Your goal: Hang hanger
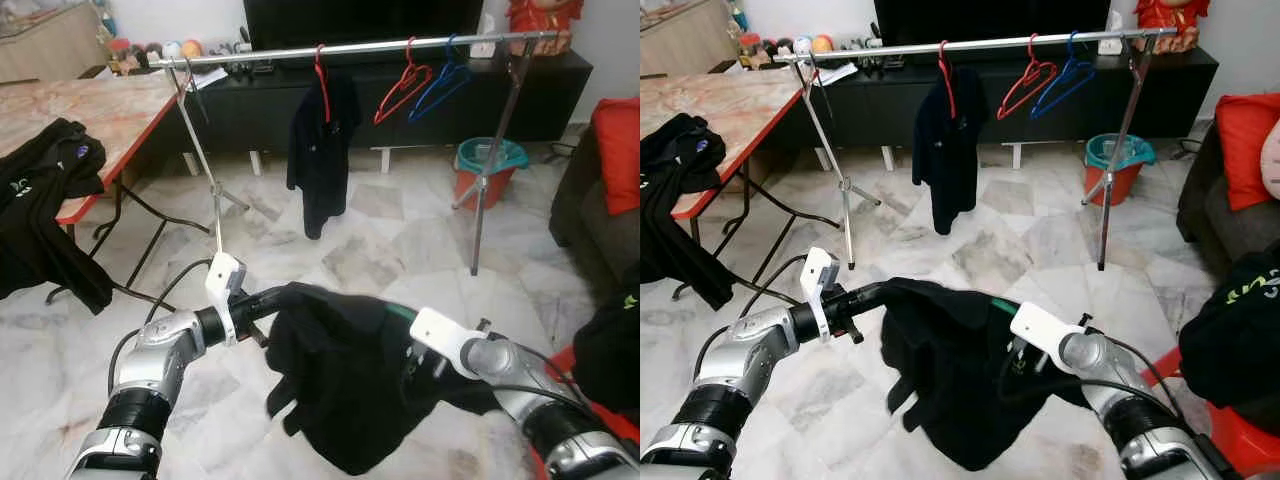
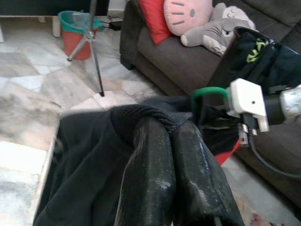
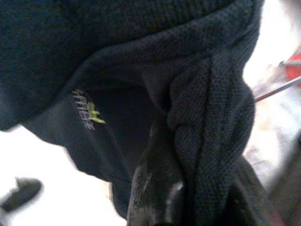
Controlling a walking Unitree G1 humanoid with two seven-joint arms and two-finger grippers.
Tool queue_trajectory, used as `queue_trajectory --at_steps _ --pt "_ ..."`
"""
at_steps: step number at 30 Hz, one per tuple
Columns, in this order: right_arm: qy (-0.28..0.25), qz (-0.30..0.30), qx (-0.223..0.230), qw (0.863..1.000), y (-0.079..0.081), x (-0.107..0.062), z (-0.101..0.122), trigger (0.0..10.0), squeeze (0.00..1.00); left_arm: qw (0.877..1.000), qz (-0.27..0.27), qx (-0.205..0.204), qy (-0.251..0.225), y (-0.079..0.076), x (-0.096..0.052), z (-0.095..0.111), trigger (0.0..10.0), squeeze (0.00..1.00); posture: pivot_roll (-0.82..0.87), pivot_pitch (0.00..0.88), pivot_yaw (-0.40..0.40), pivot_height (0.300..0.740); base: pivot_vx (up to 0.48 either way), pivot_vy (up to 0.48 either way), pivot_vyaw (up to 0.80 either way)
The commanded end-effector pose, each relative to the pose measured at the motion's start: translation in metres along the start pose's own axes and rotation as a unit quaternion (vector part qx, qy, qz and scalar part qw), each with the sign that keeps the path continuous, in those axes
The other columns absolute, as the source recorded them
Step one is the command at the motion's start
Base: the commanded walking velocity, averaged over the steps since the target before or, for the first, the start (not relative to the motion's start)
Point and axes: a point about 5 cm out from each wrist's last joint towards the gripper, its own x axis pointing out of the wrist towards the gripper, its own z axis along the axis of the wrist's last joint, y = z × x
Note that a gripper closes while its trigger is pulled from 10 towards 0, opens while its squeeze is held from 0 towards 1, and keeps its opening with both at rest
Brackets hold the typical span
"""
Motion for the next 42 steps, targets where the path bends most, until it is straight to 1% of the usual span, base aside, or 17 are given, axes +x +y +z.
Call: queue_trajectory --at_steps 1,3,4,5,7,10,12,13,16,17,18,19,22,26,35,37,42 --pt "-0.060 -0.022 0.056 0.996 -0.007 0.001 0.022 0.0 0.00 1.000 -0.013 0.005 0.009 -0.001 -0.006 0.002 10.0 0.00 0.03 0.000 0.096 0.740 0.000 0.000 0.00" --pt "-0.082 -0.024 0.086 0.993 -0.008 0.001 0.029 0.0 0.00 1.000 -0.018 0.003 0.016 -0.003 -0.007 0.000 10.0 0.00 0.03 0.000 0.096 0.740 0.000 0.000 0.00" --pt "-0.107 -0.032 0.127 0.986 -0.011 0.001 0.037 0.0 0.00 0.999 -0.026 0.001 0.027 -0.005 -0.008 -0.003 10.0 0.00 0.03 0.000 0.096 0.740 0.000 0.000 0.00" --pt "-0.107 -0.032 0.127 0.986 -0.011 0.001 0.037 0.0 0.00 0.999 -0.026 0.001 0.027 -0.005 -0.008 -0.003 10.0 0.00 0.03 0.000 0.096 0.740 0.000 0.000 0.00" --pt "-0.161 -0.003 0.172 0.972 -0.010 0.000 0.057 0.0 0.00 0.998 -0.022 0.002 0.052 -0.007 -0.009 -0.012 10.0 0.00 0.03 0.000 0.095 0.740 0.000 0.000 0.00" --pt "-0.191 0.010 0.185 0.964 -0.009 -0.001 0.066 0.0 0.00 0.998 -0.020 0.002 0.065 -0.007 -0.009 -0.015 10.0 0.00 0.03 0.000 0.095 0.740 0.000 0.000 0.00" --pt "-0.221 0.026 0.195 0.955 -0.008 -0.003 0.075 0.0 0.00 0.997 -0.027 -0.003 0.071 -0.009 -0.010 -0.017 10.0 0.00 0.03 0.000 0.097 0.740 0.000 0.000 0.00" --pt "-0.225 0.025 0.187 0.956 -0.009 -0.003 0.077 0.0 0.00 0.996 -0.041 -0.008 0.080 -0.013 -0.010 -0.020 10.0 0.00 0.03 0.000 0.097 0.740 0.000 0.000 0.00" --pt "-0.225 0.028 0.182 0.957 -0.009 -0.002 0.076 0.0 0.00 0.994 -0.053 -0.010 0.095 -0.016 -0.011 -0.023 10.0 0.01 0.03 0.000 0.098 0.740 0.000 0.000 0.00" --pt "-0.225 0.029 0.181 0.957 -0.009 -0.002 0.077 0.0 0.00 0.993 -0.056 -0.008 0.103 -0.016 -0.011 -0.025 10.0 0.18 0.03 0.000 0.099 0.740 0.000 0.000 0.00" --pt "-0.226 0.029 0.182 0.956 -0.009 -0.002 0.077 0.0 0.00 0.992 -0.058 -0.005 0.110 -0.017 -0.012 -0.027 10.0 0.56 0.03 0.000 0.099 0.740 0.000 0.000 0.00" --pt "-0.232 0.036 0.176 0.956 -0.008 -0.003 0.078 0.0 0.00 0.990 -0.060 0.006 0.129 -0.017 -0.013 -0.031 10.0 1.00 0.03 0.000 0.100 0.740 0.000 0.000 0.00" --pt "-0.235 0.040 0.172 0.956 -0.008 -0.003 0.078 0.0 0.00 0.988 -0.059 0.012 0.142 -0.017 -0.014 -0.034 10.0 1.00 0.03 0.000 0.101 0.740 0.000 0.000 0.00" --pt "-0.238 0.043 0.165 0.956 -0.009 -0.003 0.077 0.0 0.00 0.988 -0.060 0.012 0.144 -0.018 -0.014 -0.034 10.0 1.00 0.03 0.000 0.101 0.740 0.000 0.000 0.00" --pt "-0.256 0.055 0.119 0.958 -0.011 -0.008 0.074 0.0 0.00 0.988 -0.056 0.021 0.142 -0.016 -0.016 -0.030 10.0 1.00 0.03 0.000 0.095 0.740 0.000 0.000 0.00" --pt "-0.261 0.074 0.090 0.958 -0.011 -0.010 0.070 0.0 0.00 0.991 -0.038 0.030 0.127 -0.010 -0.020 -0.022 10.0 1.00 0.04 0.000 0.092 0.740 0.000 0.000 0.00" --pt "-0.256 0.101 0.062 0.959 -0.011 -0.012 0.061 0.0 0.00 0.993 -0.031 0.036 0.105 -0.004 -0.027 -0.005 10.0 1.00 0.04 0.000 0.090 0.740 0.000 0.000 0.00"
